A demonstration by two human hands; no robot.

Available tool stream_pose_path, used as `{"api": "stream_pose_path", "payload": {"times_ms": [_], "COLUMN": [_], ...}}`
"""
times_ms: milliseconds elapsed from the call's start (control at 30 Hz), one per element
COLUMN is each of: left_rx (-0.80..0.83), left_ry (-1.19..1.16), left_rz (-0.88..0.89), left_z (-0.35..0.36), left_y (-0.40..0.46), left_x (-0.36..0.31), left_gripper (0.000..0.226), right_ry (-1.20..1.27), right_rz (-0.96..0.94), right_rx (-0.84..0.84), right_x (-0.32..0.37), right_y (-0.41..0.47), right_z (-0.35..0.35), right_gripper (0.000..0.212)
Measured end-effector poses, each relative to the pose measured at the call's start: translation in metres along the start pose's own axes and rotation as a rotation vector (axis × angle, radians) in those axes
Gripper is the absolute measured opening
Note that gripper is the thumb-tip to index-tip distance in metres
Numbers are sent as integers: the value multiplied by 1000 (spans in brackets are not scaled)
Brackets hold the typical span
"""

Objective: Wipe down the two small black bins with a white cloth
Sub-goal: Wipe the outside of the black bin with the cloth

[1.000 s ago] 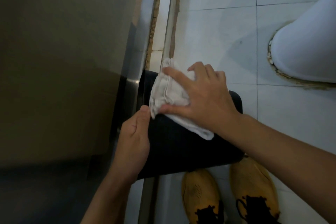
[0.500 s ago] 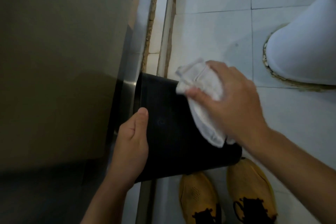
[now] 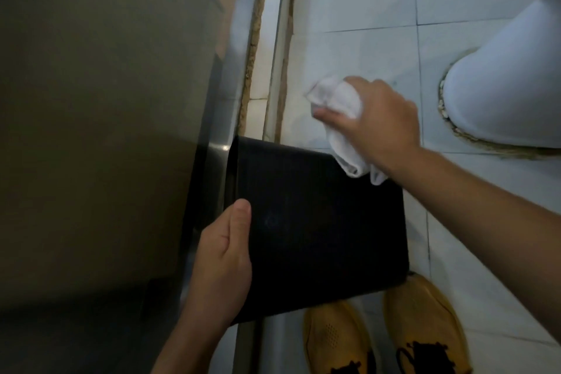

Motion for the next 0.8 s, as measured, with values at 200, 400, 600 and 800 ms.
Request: {"api": "stream_pose_path", "payload": {"times_ms": [200, 400, 600, 800], "left_rx": [-42, -116, -62, -43], "left_ry": [10, 123, 140, 121], "left_rz": [43, 111, 32, -23], "left_z": [0, -8, -5, -4], "left_y": [4, 2, 5, 1], "left_x": [0, 5, 11, 12], "left_gripper": [50, 38, 57, 49], "right_ry": [344, 15, -46, 174], "right_rz": [-138, -506, -119, -10], "right_rx": [162, -112, -130, -191], "right_x": [35, 52, -53, -108], "right_y": [-44, -90, -15, -40], "right_z": [-26, 16, 7, -45], "right_gripper": [75, 72, 72, 65]}}
Point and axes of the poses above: each hand's wrist, its own y-axis towards the middle knuckle, its own z-axis out of the palm, x = y × z, the point moved 6 cm from there along y, towards the middle knuckle, and after that the axes turned 15 degrees about z, right-handed, at the moved point
